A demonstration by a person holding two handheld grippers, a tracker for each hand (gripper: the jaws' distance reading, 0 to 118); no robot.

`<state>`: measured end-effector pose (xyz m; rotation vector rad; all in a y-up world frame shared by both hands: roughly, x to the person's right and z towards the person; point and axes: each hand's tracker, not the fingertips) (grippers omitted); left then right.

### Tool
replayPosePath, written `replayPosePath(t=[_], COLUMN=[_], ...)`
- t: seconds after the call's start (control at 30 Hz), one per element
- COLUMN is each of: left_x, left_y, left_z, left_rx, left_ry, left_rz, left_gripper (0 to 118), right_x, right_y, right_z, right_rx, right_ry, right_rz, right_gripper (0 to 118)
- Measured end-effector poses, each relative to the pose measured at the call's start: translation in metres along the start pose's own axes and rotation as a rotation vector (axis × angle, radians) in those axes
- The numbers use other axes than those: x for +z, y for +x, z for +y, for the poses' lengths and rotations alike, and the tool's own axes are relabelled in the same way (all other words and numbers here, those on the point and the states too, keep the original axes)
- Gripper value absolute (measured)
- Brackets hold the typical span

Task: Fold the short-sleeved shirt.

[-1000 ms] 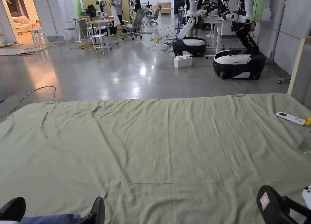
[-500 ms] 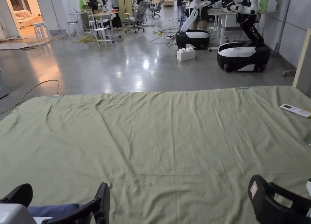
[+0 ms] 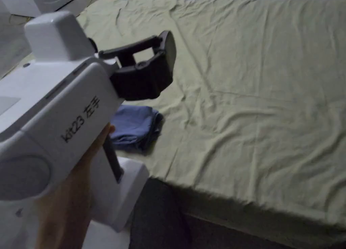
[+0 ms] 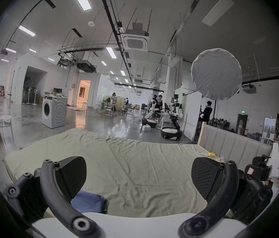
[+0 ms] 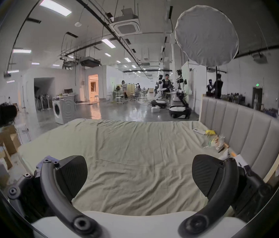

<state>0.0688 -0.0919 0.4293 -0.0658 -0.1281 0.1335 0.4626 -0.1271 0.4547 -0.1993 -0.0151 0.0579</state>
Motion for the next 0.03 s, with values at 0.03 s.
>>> replayPosePath(t=[0.03], left_x=[0.0003], left_y=[-0.0004], left_z=[0.0024], left_rx=[-0.019], left_ry=[0.001], left_rz=[0.002], left_gripper=[118], right_x=[-0.0018], right_y=[-0.002], right_z=[0.0004], right_rx=[0.003], right_ry=[0.017], right_rz=[0.018], right_gripper=[118])
